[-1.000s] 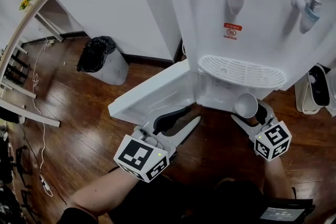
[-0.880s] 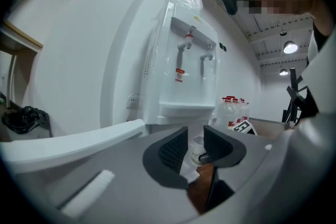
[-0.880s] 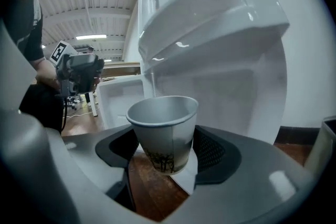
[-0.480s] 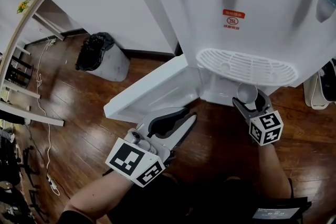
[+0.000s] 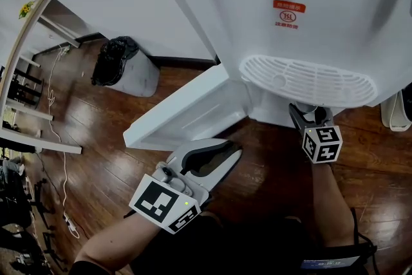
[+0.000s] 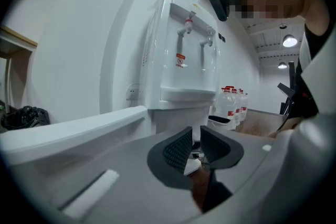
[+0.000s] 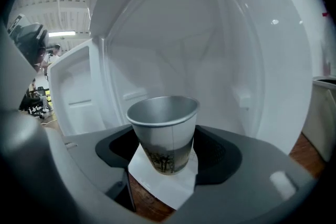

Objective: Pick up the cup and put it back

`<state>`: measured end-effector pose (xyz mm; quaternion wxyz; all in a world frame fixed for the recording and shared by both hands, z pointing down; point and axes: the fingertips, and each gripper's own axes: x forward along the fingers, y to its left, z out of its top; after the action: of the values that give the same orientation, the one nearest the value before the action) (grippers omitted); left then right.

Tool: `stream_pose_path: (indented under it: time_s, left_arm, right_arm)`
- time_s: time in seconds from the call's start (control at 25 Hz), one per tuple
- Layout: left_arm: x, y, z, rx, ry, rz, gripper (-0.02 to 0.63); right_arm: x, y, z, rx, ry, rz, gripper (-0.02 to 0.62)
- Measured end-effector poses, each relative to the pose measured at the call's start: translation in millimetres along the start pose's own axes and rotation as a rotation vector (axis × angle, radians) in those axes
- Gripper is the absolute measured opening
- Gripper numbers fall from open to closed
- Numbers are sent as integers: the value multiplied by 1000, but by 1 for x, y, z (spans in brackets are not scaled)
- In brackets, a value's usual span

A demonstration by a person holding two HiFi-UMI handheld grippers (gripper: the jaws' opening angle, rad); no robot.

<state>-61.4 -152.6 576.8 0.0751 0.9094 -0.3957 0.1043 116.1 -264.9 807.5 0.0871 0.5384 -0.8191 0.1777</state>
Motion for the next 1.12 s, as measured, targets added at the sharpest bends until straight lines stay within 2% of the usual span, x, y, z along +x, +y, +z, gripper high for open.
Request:
stream_pose_path:
  time_s: [0.36,0.52,0.84,1.12]
  left_arm:
    - [-2,8,1,-15,-7,4,354]
    - [-4,9,-10,10,24,4,354]
    - [-7,17,-15,14,39,7,354]
    - [-12,26,-29,14,77,20,354]
  right_arm:
    - [33,-14,-9,14,15,-80,318]
    - [48,-24,-8,39,7,-123,318]
    - [72,-44,-16,69,37,-190,318]
    - [81,-53,-23,85,25,-239,318]
